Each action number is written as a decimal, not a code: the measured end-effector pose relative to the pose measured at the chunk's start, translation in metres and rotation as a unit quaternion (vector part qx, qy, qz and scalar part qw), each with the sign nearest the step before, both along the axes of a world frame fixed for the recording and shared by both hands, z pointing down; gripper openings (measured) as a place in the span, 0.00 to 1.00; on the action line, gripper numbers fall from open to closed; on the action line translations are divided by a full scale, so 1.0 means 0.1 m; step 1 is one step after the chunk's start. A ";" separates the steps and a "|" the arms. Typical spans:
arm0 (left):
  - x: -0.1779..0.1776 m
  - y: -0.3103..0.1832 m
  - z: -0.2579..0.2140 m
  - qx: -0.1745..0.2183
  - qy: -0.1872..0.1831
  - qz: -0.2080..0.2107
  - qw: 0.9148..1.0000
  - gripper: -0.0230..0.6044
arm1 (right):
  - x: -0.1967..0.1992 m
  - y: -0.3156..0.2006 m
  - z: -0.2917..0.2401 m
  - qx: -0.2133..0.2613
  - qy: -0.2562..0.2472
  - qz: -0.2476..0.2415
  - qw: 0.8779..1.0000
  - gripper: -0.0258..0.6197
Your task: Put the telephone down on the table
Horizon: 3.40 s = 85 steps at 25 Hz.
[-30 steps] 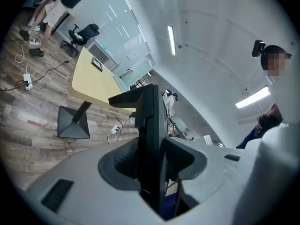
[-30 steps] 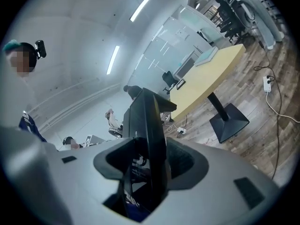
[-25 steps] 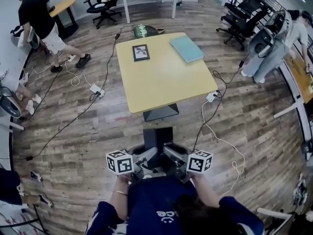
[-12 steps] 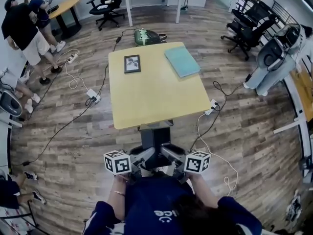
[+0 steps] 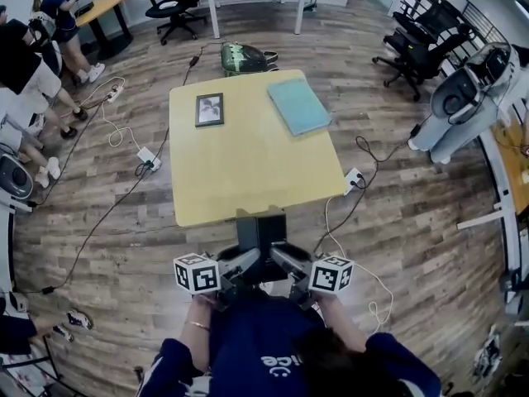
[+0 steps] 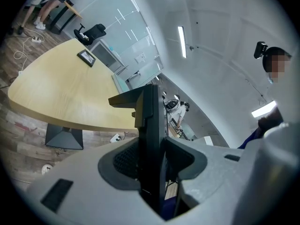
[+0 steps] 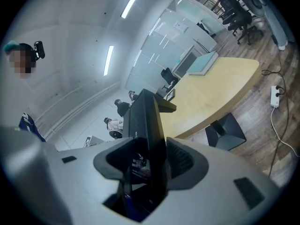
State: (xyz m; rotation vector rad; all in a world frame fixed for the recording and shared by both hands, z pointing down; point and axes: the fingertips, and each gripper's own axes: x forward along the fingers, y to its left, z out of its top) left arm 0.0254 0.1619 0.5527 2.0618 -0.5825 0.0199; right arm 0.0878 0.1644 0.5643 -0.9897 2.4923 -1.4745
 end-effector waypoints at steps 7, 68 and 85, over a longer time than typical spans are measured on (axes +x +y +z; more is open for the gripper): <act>0.08 -0.22 0.08 -0.010 0.004 0.013 1.000 0.32 | 0.08 -0.20 0.08 -0.011 0.000 0.013 1.000 0.38; -0.11 -3.32 -0.24 0.008 0.024 -0.008 1.000 0.32 | -0.09 -3.34 -0.28 0.003 0.018 -0.010 1.000 0.38; -0.14 -3.79 0.04 -0.018 0.017 -0.019 1.000 0.32 | -0.12 -3.82 0.04 -0.039 0.012 -0.032 0.999 0.38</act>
